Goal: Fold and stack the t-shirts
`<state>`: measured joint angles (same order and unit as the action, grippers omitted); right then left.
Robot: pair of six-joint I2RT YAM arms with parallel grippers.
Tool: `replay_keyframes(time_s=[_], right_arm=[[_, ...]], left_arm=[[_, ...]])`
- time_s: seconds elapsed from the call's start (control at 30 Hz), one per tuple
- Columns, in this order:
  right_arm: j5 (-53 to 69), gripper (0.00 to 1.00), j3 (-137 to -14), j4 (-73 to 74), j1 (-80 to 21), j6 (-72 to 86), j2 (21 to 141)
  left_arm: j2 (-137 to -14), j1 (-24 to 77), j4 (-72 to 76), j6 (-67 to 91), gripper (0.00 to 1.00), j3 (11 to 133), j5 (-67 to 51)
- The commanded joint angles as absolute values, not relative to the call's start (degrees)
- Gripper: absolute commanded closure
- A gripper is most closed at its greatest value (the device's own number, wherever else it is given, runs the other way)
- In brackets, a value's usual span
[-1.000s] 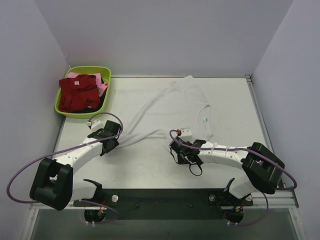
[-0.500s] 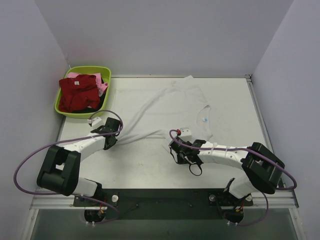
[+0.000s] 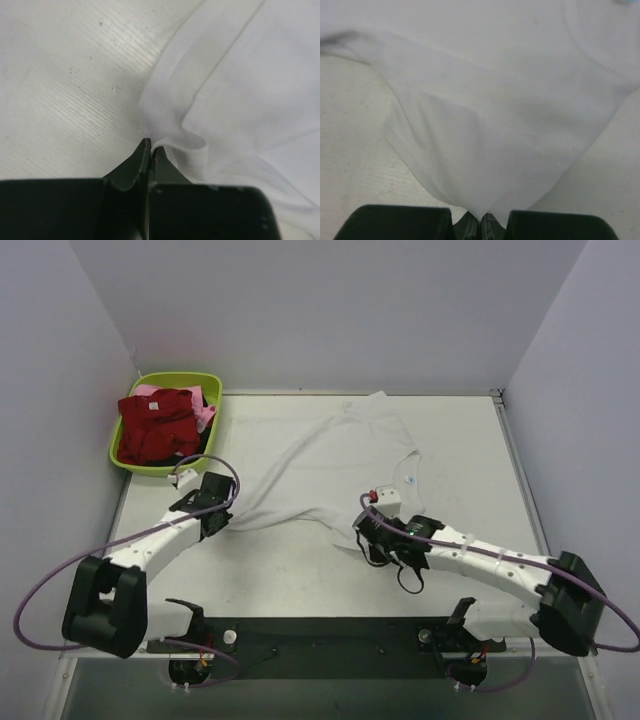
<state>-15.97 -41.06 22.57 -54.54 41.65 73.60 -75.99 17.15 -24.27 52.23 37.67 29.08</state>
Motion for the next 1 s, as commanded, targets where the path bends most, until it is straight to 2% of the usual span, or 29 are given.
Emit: replay_keyframes(time_s=[0.0,0.17,0.43,0.47,0.67,0.8,0.83,0.97], right_arm=[[-26.96,1.0,-54.45,34.17,-51.25,34.64,61.1],[-28.56,1.0,-68.53,35.77,-44.65,26.65,55.81],[-29.88,1.0,-94.72,37.18,-43.16,16.72,59.76],[-30.49,1.0,-101.01,37.26,-43.15,15.66,60.37],[-31.2,1.0,-120.55,37.27,-41.58,10.03,69.77],[-23.42,1.0,-127.51,37.26,-33.51,12.12,77.93],[-19.81,1.0,-128.75,37.44,-26.7,13.43,79.18],[-5.56,1.0,-134.63,37.53,-11.28,23.0,86.55]], left_arm=[[-65.67,16.7,-28.82,49.32,1.0,46.81,26.02],[-60.56,16.0,-35.06,45.53,1.0,60.8,22.86],[-56.78,13.71,-34.55,37.98,1.0,79.77,18.29],[-56.69,13.71,-33.93,37.71,1.0,81.28,18.28],[-65.02,13.1,-33.75,34.46,1.0,98.75,14.51],[-75.37,11.69,-34.1,34.19,1.0,106.77,11.43],[-77.15,10.99,-34.01,34.54,1.0,108.18,9.6],[-86.38,7.04,-32.78,35.51,1.0,114.85,4.84]])
